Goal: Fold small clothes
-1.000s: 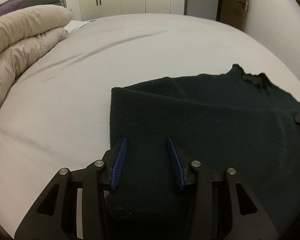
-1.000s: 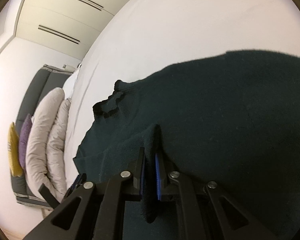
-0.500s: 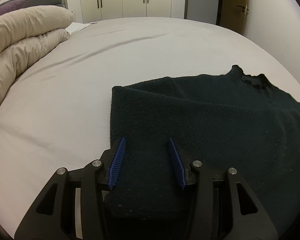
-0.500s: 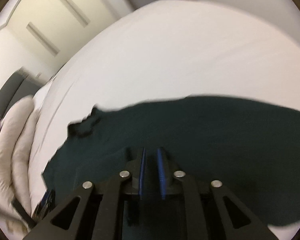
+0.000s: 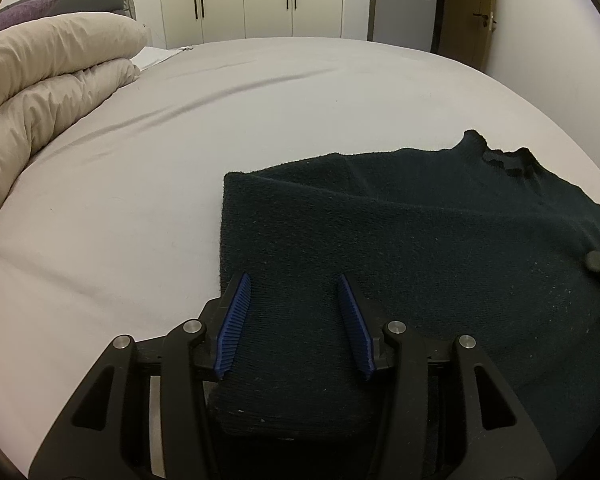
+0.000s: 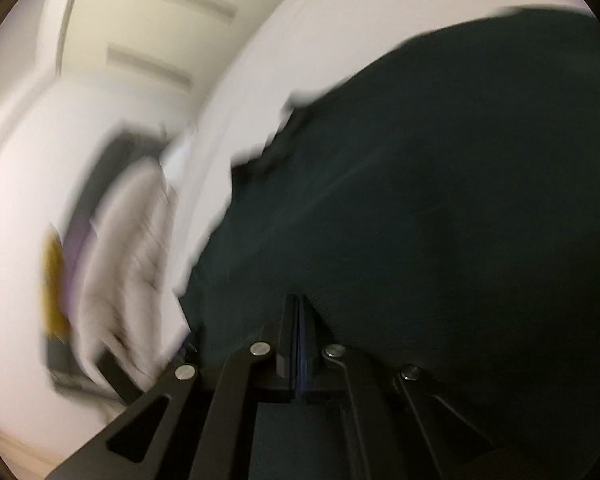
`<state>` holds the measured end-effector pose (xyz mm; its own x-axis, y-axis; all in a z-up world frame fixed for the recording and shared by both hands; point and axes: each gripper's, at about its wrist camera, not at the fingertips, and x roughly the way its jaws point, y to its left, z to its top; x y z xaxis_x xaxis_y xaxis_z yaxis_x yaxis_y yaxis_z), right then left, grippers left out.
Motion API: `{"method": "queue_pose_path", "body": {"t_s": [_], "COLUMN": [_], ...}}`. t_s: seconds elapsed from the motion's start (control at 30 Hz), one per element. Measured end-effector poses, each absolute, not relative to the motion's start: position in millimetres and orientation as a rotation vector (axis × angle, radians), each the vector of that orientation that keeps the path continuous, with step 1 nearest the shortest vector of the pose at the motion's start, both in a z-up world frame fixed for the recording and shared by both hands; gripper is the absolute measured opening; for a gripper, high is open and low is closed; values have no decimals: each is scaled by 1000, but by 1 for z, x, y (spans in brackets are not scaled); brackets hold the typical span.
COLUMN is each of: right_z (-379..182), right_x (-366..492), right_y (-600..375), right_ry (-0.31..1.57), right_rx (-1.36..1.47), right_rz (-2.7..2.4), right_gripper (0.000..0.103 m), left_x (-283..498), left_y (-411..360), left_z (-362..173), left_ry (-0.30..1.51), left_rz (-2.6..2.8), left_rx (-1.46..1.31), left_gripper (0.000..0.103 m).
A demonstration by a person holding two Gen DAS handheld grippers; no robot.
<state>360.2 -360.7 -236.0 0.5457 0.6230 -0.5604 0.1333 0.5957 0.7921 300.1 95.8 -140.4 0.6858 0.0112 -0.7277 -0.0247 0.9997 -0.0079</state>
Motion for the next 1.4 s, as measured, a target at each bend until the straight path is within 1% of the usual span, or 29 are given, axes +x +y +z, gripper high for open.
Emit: {"method": "queue_pose_path", "body": {"t_s": [0.13, 0.17, 0.2, 0.23, 0.3, 0.37, 0.47, 0.5, 0.53, 0.6, 0.67, 0.73, 0.87, 0.93, 1.0, 1.2, 1.3, 1.37, 1.4], "right_z": [-227, -222, -214, -204, -187, -181, -188, -193, -199, -208, -214, -216, -217, -220, -219, -217, -221, -222, -223], "right_x": [309, 287, 267, 245, 193, 142, 78, 64, 51, 39, 34, 37, 41, 33, 25, 12, 26, 30, 29], "right_y": [-463, -490, -509, -525, -557, -589, -631, -640, -649, -660, -666, -667, -670, -670, -672, -673, -675, -681, -680], "right_ry": [837, 792, 754, 716, 627, 569, 553, 552, 544, 533, 502, 473, 431, 350, 298, 216, 190, 189, 205], "right_rx": [996, 1049, 1060, 1054, 1070, 1118, 1225, 1264, 1300, 1361, 1432, 1474, 1507, 1568, 1573, 1535, 1520, 1495, 1478], "right_rz": [57, 19, -17, -58, -153, -242, -378, -399, -412, -416, -424, -436, -469, -491, -543, -603, -621, -620, -620], "right_gripper": [2, 8, 35, 58, 73, 74, 73, 67, 56, 51, 51, 57, 57, 56, 50, 48, 48, 40, 28], "left_x": [300, 300, 300, 301, 300, 301, 301, 301, 302, 302, 302, 302, 302, 302, 302, 303, 303, 304, 303], "left_y": [95, 95, 95, 95, 96, 95, 94, 94, 94, 95, 95, 95, 95, 95, 95, 94, 93, 91, 92], "left_z": [-141, -141, -141, -140, -140, -140, -139, -139, -139, -139, -139, -139, -139, -139, -139, -140, -140, -140, -140], "left_ry": [815, 815, 815, 815, 814, 814, 814, 814, 814, 814, 813, 813, 812, 812, 812, 810, 811, 811, 810], "left_rz": [16, 16, 17, 18, 18, 19, 21, 20, 20, 21, 23, 23, 20, 19, 18, 16, 15, 16, 16], "left_rx": [-28, -27, -26, -24, -24, -23, -17, -18, -19, -17, -15, -14, -20, -21, -24, -32, -33, -32, -33], "left_gripper": [46, 46, 46, 46, 46, 46, 46, 46, 46, 46, 46, 46, 46, 46, 46, 46, 46, 46, 46]}}
